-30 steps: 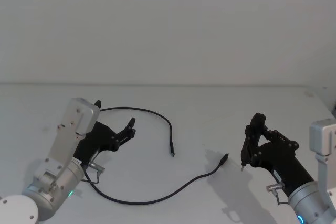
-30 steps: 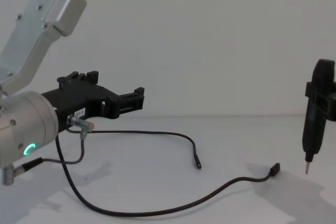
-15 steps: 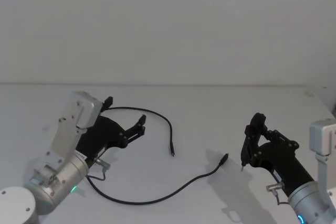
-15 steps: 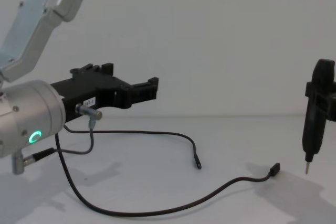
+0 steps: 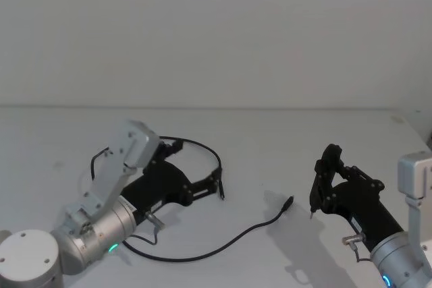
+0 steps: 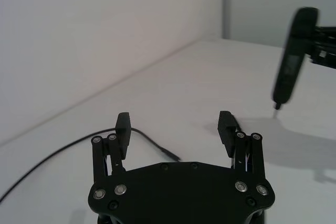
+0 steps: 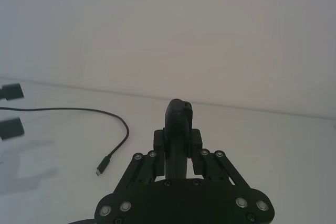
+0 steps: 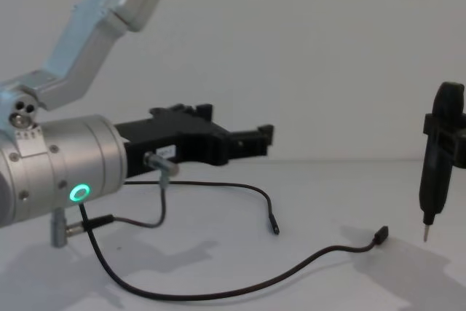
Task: Pick up the data cable with the one hand.
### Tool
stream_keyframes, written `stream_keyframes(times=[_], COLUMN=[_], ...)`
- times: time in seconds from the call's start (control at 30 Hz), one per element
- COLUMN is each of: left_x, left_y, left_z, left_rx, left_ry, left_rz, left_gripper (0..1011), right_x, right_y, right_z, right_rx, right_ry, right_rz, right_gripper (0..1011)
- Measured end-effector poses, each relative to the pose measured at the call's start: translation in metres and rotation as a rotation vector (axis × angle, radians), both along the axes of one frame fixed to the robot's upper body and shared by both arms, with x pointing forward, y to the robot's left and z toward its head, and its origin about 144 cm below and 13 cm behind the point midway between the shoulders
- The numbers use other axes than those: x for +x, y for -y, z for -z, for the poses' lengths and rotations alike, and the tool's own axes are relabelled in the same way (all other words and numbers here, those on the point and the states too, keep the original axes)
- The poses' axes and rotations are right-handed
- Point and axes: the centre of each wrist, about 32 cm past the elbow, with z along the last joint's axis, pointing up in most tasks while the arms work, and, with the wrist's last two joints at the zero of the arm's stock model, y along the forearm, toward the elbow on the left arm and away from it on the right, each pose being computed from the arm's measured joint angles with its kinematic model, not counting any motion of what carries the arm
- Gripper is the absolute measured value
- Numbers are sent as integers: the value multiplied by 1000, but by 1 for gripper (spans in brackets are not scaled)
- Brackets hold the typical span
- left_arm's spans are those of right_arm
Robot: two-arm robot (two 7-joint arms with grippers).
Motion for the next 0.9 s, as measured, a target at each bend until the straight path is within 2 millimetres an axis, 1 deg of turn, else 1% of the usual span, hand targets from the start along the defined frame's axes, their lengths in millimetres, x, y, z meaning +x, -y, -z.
stream_keyframes(times=[0.27, 0.43, 0.9], left_x=[1, 4, 8], left_y=[7, 11, 18], left_z=[2, 6, 17], left_rx=[53, 113, 190], left_ry=[-26, -39, -67], left_rz=[75, 120, 199], left_gripper=[1001, 1001, 1001], right_x=[0, 0, 0], right_y=[0, 0, 0], right_z=[0, 0, 0], right_rx=[0, 0, 0], right_ry=[0, 0, 0], right_rz=[0, 0, 0], right_gripper=[279, 279, 279])
